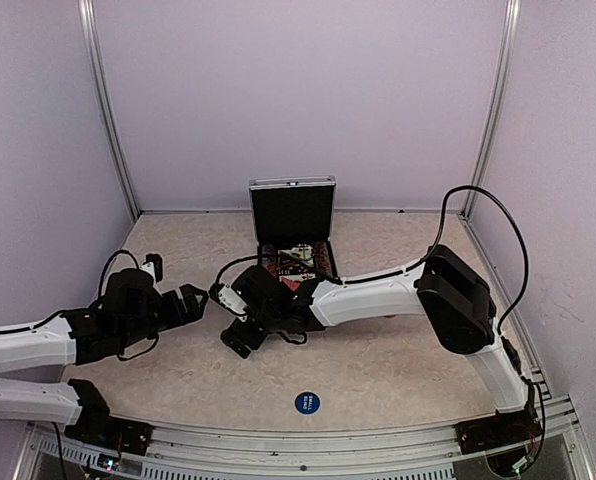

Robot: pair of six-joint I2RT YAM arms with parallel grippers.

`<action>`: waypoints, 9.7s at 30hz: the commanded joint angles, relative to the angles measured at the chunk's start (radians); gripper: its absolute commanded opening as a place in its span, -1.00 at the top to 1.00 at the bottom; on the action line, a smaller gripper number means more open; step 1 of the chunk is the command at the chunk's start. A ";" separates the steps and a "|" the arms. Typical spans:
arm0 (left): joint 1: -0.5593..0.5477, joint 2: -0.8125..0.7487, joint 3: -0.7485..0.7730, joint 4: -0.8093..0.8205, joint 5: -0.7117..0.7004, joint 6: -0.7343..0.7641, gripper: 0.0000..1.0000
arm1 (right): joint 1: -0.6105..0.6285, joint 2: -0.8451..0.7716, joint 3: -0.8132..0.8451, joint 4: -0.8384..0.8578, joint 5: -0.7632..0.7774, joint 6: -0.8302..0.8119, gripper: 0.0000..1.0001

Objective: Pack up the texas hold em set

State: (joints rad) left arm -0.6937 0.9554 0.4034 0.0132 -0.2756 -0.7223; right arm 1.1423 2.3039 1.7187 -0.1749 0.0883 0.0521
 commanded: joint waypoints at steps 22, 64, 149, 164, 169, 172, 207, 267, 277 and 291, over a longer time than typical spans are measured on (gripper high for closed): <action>0.010 -0.017 -0.034 -0.004 -0.033 -0.023 -0.98 | -0.003 0.156 0.101 -0.050 -0.052 0.014 -0.84; 0.006 -0.073 -0.055 -0.058 -0.006 -0.088 -0.98 | -0.013 0.136 0.025 -0.092 -0.113 0.080 0.19; -0.040 0.731 -0.070 1.091 0.726 -0.219 -0.26 | 0.009 -0.448 -0.630 0.411 -0.151 -0.098 0.17; -0.030 0.864 -0.095 1.317 0.812 -0.340 0.00 | 0.009 -0.449 -0.638 0.421 -0.125 -0.104 0.16; -0.030 0.883 -0.093 1.344 0.825 -0.354 0.12 | 0.009 -0.449 -0.638 0.420 -0.116 -0.104 0.15; -0.030 0.896 -0.091 1.358 0.833 -0.359 0.40 | 0.011 -0.449 -0.637 0.420 -0.113 -0.106 0.14; -0.030 0.479 0.029 0.633 0.602 0.055 1.00 | 0.007 -0.714 -0.756 0.382 -0.070 -0.087 -1.00; -0.040 0.624 0.634 0.007 0.410 1.024 1.00 | -0.120 -0.992 -0.969 0.224 0.294 0.111 -1.00; -0.061 0.759 0.718 -0.087 0.387 1.385 1.00 | -0.130 -1.071 -1.026 0.206 0.294 0.148 -1.00; -0.006 0.902 0.801 -0.198 0.459 1.440 1.00 | -0.136 -1.086 -1.050 0.203 0.298 0.145 -0.99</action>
State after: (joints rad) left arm -0.7071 1.8679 1.1870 -0.1646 0.1318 0.6910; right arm 1.0180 1.2449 0.6876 0.0326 0.3695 0.1867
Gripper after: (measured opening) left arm 0.021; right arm 0.997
